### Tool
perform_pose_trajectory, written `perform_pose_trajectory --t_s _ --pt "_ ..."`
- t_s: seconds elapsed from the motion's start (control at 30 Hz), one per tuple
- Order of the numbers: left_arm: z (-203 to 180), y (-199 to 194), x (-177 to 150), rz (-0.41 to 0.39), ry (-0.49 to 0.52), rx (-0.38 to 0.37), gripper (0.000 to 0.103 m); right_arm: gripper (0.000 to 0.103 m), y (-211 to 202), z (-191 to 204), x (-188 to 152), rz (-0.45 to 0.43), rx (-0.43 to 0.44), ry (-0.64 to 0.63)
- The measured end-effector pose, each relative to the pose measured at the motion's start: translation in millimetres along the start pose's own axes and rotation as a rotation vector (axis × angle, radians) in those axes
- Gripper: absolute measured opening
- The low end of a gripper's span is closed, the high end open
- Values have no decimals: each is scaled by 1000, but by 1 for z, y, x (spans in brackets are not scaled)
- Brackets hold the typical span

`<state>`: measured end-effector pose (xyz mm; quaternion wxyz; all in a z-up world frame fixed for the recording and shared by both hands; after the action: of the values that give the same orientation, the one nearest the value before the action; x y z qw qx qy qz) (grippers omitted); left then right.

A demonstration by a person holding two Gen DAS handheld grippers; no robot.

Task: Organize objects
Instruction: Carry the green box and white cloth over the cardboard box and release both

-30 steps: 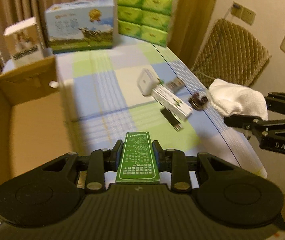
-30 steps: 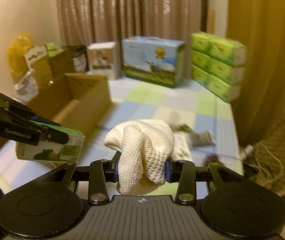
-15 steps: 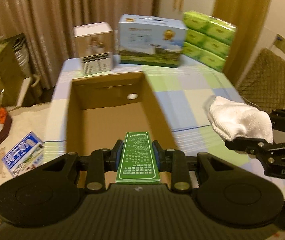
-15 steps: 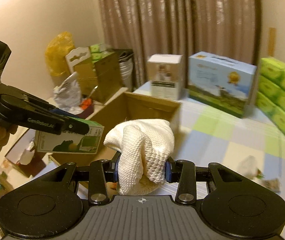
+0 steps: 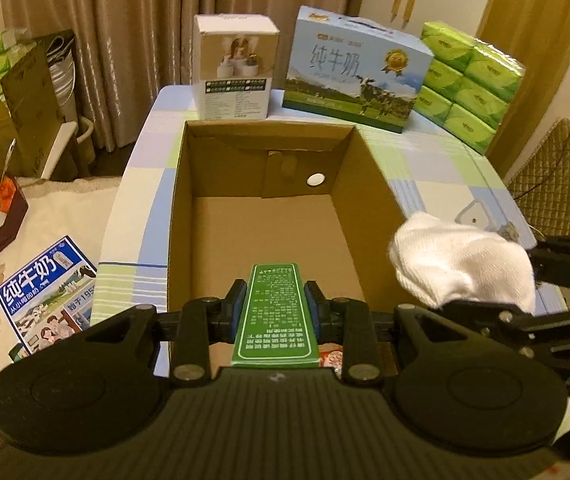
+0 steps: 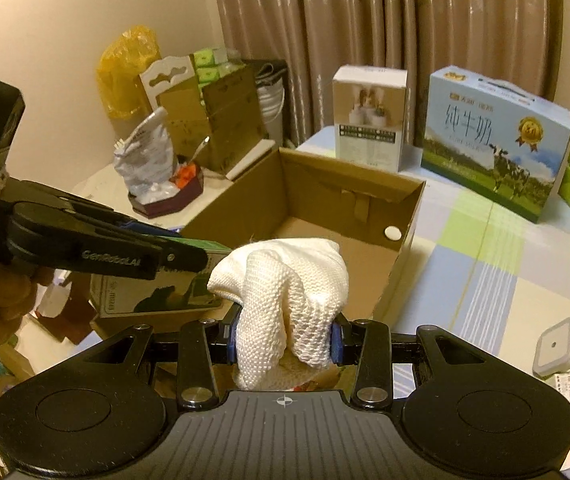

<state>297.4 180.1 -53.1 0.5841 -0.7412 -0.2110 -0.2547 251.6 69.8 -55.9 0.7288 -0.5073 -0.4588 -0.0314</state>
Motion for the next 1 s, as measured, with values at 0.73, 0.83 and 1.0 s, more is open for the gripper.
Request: perform_pose_trajectory --t_s 0.73,0.83,1.0 --pt "24 -32 -16 -69 -65 44 34 81 -2 -1 3 -29 24 48" --pt "19 -38 -22 -74 -72 41 36 83 -13 -3 -5 -23 18 42" --pt "3 -51 -33 -82 -73 50 39 85 -39 -5 -17 -40 -25 19"
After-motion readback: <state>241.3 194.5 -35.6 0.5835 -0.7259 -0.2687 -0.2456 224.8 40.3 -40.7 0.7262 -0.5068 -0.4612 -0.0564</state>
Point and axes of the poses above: each gripper's, at about its wrist camera, not at the fingertips, and y roughly the way its jaws point, z to its left, x to its top, the point moved 9 cm from there along y, roughly the way its jaws point, and after that the axes turned 6 degrees about -x, right-handed, at the moved point
